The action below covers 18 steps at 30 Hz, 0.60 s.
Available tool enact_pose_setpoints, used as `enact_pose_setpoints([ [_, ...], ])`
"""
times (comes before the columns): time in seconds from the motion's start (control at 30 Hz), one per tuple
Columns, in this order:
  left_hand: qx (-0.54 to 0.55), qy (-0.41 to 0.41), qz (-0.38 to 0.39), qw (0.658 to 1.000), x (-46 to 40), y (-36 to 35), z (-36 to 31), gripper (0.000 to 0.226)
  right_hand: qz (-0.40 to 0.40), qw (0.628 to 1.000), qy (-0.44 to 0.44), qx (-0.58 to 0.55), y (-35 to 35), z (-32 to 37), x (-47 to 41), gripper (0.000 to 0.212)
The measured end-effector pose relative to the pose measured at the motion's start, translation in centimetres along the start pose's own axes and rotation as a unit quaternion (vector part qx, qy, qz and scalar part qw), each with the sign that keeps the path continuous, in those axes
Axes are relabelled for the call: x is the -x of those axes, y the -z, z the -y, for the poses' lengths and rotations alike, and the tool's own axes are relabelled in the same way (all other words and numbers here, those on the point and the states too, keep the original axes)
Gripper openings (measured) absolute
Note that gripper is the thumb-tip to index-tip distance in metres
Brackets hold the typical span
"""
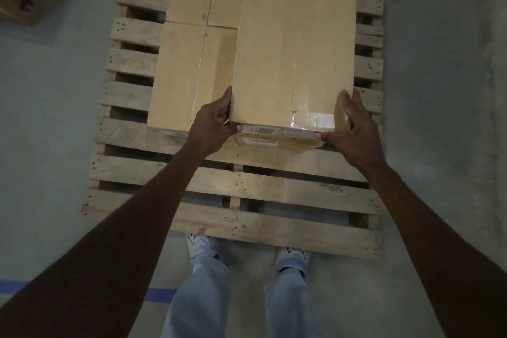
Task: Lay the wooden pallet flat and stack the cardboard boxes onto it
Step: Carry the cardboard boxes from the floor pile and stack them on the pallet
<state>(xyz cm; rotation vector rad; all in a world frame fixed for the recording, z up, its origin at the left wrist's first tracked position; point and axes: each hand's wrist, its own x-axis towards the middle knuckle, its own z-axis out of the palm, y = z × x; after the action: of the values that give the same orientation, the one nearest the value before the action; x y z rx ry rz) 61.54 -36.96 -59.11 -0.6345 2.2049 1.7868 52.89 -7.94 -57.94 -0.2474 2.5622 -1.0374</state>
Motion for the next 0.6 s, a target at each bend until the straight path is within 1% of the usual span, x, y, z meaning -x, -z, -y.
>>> enact_pose_setpoints([
  [0.13, -0.019, -0.015, -0.004, 1.000, 0.0, -0.5, 0.8, 0.090, 0.010, 1.000, -0.001, 0.011, -0.1, -0.5, 0.0, 0.104],
  [0.23, -0.044, -0.015, -0.004, 0.999, 0.2, -0.7, 0.9, 0.089, 0.003, 1.000, -0.006, 0.023, -0.1, -0.2, 0.5, 0.102],
  [0.3, -0.074, -0.018, 0.008, 0.997, 0.5, -0.8, 0.2, 0.082, 0.010, 0.999, -0.014, 0.049, 0.1, 0.4, 1.2, 0.100],
  [0.37, -0.132, -0.028, -0.003, 0.991, 1.4, -0.9, -1.5, 0.069, 0.032, 0.995, -0.024, 0.094, 0.7, 1.5, 2.2, 0.095],
  [0.4, -0.151, -0.029, -0.017, 0.988, 2.2, -1.0, -2.5, 0.067, 0.045, 0.993, -0.025, 0.109, 1.2, 2.3, 2.9, 0.091],
  [0.5, -0.182, 0.018, -0.049, 0.982, 5.7, -1.4, -6.3, 0.080, 0.095, 0.987, -0.031, 0.124, 3.8, 6.0, 5.3, 0.081],
  [0.6, -0.212, 0.037, -0.030, 0.976, 11.4, -1.9, -11.7, 0.084, 0.129, 0.982, -0.033, 0.130, 7.4, 11.7, 9.0, 0.076],
])
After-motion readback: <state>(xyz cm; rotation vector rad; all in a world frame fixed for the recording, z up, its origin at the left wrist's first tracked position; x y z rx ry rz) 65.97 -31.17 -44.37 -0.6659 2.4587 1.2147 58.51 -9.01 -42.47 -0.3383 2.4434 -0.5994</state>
